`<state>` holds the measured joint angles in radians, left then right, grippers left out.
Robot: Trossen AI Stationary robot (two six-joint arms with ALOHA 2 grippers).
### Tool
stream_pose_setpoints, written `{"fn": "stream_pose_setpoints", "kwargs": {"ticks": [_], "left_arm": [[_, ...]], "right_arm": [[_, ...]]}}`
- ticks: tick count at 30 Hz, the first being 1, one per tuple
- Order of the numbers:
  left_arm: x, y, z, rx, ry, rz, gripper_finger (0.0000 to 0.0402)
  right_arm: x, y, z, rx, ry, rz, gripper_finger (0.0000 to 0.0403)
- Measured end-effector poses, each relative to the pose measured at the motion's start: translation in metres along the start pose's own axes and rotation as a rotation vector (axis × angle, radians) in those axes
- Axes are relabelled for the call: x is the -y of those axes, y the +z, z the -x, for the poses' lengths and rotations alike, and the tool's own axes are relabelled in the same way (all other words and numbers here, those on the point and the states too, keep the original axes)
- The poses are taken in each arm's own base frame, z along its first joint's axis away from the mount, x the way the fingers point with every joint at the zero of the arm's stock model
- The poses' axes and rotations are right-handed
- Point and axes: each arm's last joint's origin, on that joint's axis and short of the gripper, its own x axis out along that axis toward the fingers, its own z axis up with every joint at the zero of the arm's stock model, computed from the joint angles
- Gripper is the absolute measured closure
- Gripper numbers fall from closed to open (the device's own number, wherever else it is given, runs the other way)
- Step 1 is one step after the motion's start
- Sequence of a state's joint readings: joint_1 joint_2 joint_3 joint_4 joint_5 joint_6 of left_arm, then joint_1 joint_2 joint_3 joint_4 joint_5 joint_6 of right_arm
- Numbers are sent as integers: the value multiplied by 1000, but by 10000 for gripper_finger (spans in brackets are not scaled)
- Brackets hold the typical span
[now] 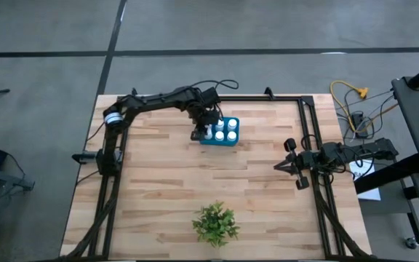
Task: Pick and place pill bottles into a basket
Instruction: Put the white pill bottle into the blue bin
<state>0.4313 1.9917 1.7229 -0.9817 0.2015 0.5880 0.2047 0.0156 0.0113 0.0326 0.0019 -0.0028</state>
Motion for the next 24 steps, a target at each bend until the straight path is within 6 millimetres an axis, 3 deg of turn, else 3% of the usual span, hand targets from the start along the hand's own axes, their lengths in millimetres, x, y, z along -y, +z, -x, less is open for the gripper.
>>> {"fn": "stream_pose_setpoints", "kwargs": {"ticks": [24], "left_arm": [[3,1,-8,33,-33,-6,258]], "right_arm": [[0,0,0,0,0,-1,390]]}}
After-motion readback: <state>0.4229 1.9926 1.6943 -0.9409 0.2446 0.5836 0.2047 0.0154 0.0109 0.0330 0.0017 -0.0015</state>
